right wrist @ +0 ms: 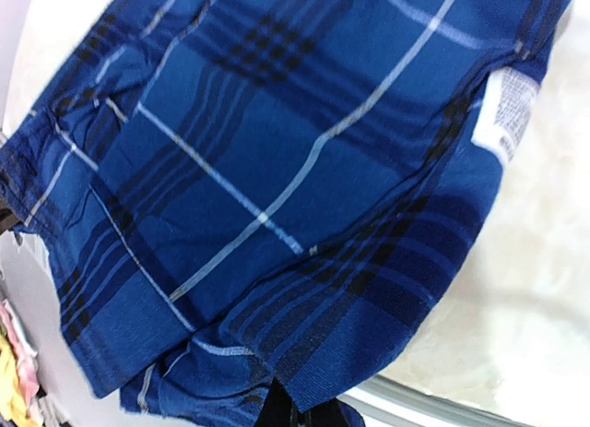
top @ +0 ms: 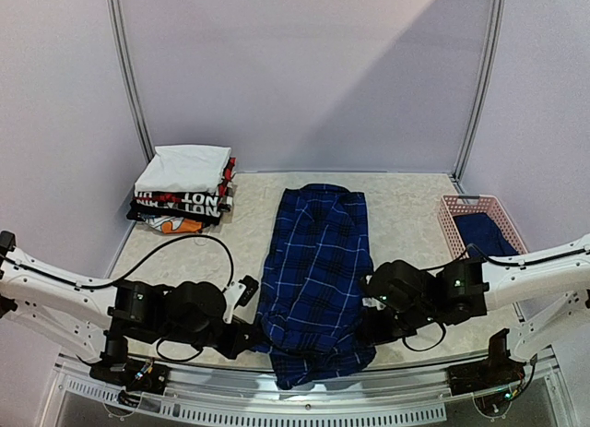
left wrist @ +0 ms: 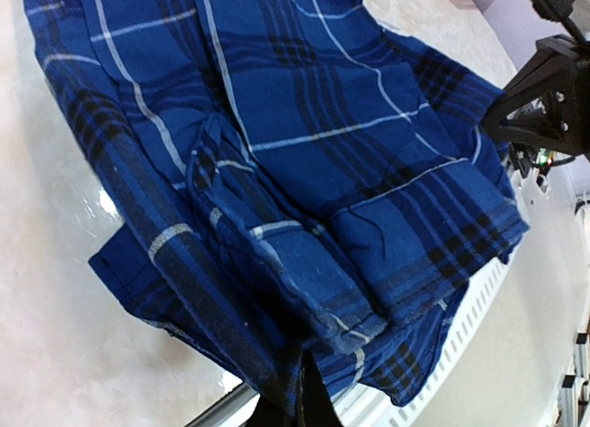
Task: Fold and stack the mixed laundry pile
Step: Pick up the rectangle-folded shirt from the center of the board.
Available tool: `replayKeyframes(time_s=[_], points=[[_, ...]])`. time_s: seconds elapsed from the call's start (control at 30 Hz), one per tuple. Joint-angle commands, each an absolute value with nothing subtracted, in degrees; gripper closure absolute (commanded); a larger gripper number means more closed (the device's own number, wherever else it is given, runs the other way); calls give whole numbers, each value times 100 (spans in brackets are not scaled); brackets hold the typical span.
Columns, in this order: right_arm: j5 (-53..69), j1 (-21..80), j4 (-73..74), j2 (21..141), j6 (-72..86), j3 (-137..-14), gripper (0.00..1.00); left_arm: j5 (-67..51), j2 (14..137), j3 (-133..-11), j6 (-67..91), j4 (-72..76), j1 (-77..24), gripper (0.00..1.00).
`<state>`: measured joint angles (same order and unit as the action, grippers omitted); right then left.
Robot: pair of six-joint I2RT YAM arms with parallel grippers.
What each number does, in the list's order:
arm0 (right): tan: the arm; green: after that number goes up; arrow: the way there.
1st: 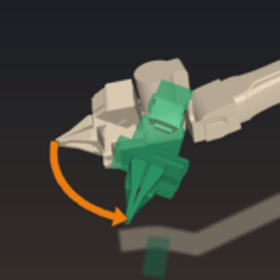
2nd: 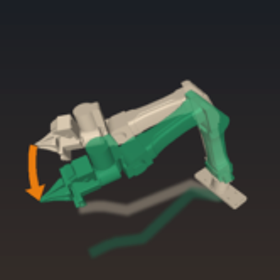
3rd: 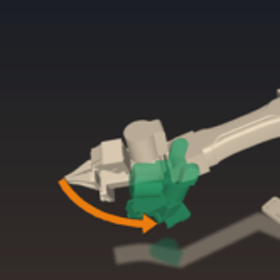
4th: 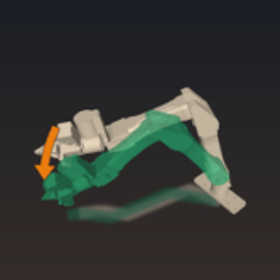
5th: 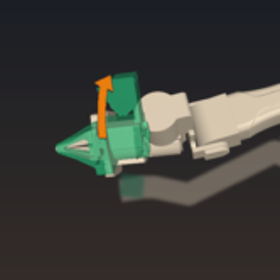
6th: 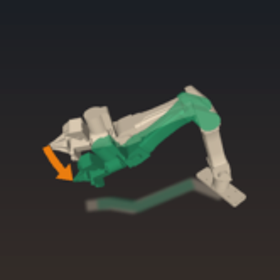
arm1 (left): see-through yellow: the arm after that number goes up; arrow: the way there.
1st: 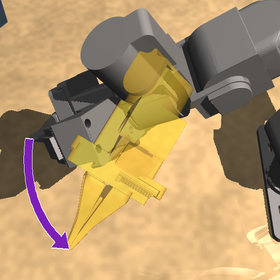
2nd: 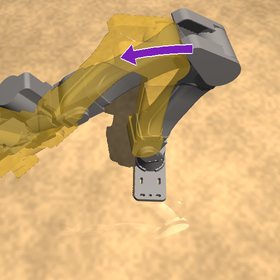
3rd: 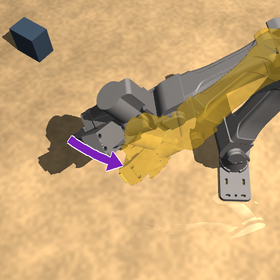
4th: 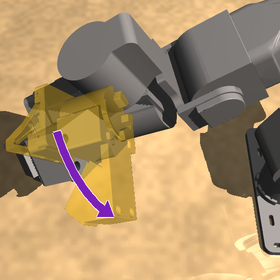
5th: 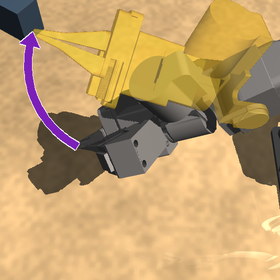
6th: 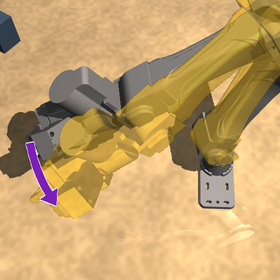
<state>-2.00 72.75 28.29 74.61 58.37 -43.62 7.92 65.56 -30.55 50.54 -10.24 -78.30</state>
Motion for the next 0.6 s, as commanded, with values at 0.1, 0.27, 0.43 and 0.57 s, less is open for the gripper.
replayKeyframes(time_s=[0.1, 0.27, 0.43, 0.57], points=[[-1071, 7097, 3217, 7356, 5691, -4762, 100, 1512, 6472, -3507, 4761, -1345, -7609, 100], [-1425, 6905, 3349, 7373, 5614, -4996, 100, 1770, 6505, -3807, 4540, -1357, -7343, 100], [-1440, 6616, 3269, 7407, 5516, -5124, 100, 1819, 6710, -4172, 4343, -1357, -7031, 100], [-1545, 6387, 3285, 7442, 5388, -5284, 100, 1665, 7066, -4461, 4204, -1283, -6704, 100]])
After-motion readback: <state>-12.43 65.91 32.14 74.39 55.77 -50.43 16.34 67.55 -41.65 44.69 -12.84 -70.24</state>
